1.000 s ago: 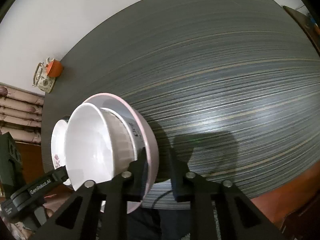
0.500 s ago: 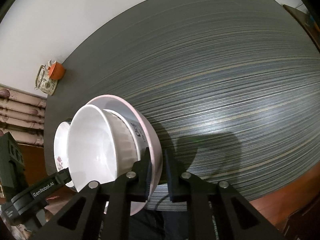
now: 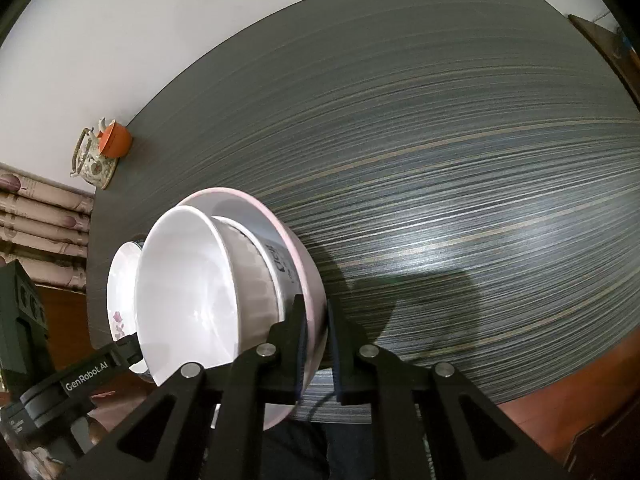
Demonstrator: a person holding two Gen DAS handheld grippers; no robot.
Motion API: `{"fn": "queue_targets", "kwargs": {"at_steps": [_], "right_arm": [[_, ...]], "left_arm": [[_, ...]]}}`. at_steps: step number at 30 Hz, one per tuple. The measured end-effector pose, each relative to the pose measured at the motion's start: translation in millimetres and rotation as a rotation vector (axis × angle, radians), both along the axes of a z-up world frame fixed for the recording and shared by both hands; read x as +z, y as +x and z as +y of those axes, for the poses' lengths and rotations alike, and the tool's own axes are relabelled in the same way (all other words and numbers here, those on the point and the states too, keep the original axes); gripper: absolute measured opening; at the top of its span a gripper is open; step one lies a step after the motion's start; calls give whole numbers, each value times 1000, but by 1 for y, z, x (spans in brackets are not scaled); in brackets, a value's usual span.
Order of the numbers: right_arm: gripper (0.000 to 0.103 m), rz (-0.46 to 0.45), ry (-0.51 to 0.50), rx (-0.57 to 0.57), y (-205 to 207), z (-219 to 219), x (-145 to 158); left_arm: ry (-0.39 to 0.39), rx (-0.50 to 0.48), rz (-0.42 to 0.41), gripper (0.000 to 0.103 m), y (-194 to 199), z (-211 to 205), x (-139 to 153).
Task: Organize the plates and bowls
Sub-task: 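Carry the bowl stack with both tools over the plate stack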
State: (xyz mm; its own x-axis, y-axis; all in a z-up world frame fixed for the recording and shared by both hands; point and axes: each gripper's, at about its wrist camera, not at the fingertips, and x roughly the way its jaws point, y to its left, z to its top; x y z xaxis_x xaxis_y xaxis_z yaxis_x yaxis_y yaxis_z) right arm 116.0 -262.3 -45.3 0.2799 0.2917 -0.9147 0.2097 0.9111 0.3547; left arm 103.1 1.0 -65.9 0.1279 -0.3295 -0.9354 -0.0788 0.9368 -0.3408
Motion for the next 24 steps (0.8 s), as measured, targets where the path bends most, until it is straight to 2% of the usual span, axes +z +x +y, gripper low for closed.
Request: {"fn": "queue_targets", "kwargs": {"at_steps": [24], "right_arm": [[11,-47,-31,-2,-2,13,7]], "left_arm": [[-8,-10,-38,5,1,6,9]]}}
